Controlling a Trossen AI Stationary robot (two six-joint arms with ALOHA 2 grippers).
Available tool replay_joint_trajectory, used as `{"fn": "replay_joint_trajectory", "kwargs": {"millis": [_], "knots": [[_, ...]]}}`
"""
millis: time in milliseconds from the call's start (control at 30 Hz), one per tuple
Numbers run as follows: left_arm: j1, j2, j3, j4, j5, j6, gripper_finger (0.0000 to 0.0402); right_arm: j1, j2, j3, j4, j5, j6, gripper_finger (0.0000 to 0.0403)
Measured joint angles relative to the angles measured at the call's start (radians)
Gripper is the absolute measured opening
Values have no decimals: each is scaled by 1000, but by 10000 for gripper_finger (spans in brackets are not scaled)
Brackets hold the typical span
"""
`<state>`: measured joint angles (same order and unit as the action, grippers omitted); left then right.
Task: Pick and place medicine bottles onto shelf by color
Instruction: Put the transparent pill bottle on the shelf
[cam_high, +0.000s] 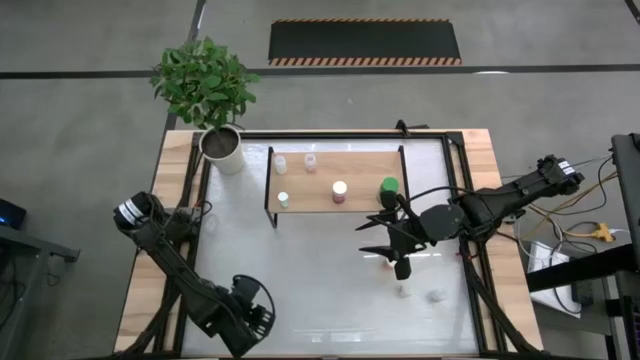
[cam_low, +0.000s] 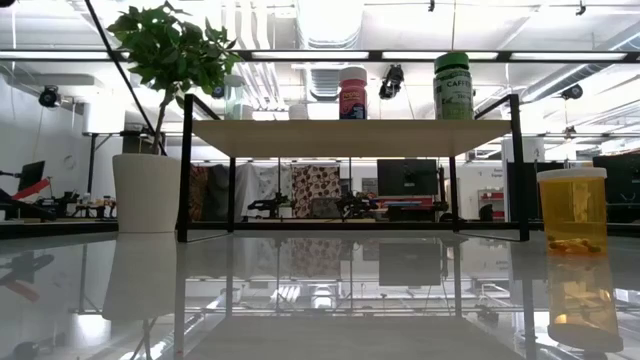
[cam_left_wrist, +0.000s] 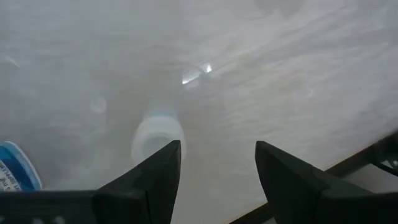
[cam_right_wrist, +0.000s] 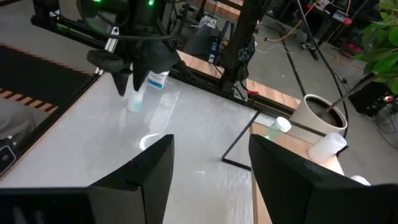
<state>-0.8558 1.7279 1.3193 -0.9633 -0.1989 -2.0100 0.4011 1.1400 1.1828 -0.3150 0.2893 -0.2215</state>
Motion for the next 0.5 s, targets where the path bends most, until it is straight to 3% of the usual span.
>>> {"fn": "replay_joint_trajectory", "kwargs": {"millis": [333, 500], "knots": [[0, -2, -1, -138, 33, 2, 189, 0, 0, -8, 3, 0, 3, 198], [-2, 1, -4, -122, 41, 1, 189, 0, 0, -9, 3, 0, 4, 199]]}}
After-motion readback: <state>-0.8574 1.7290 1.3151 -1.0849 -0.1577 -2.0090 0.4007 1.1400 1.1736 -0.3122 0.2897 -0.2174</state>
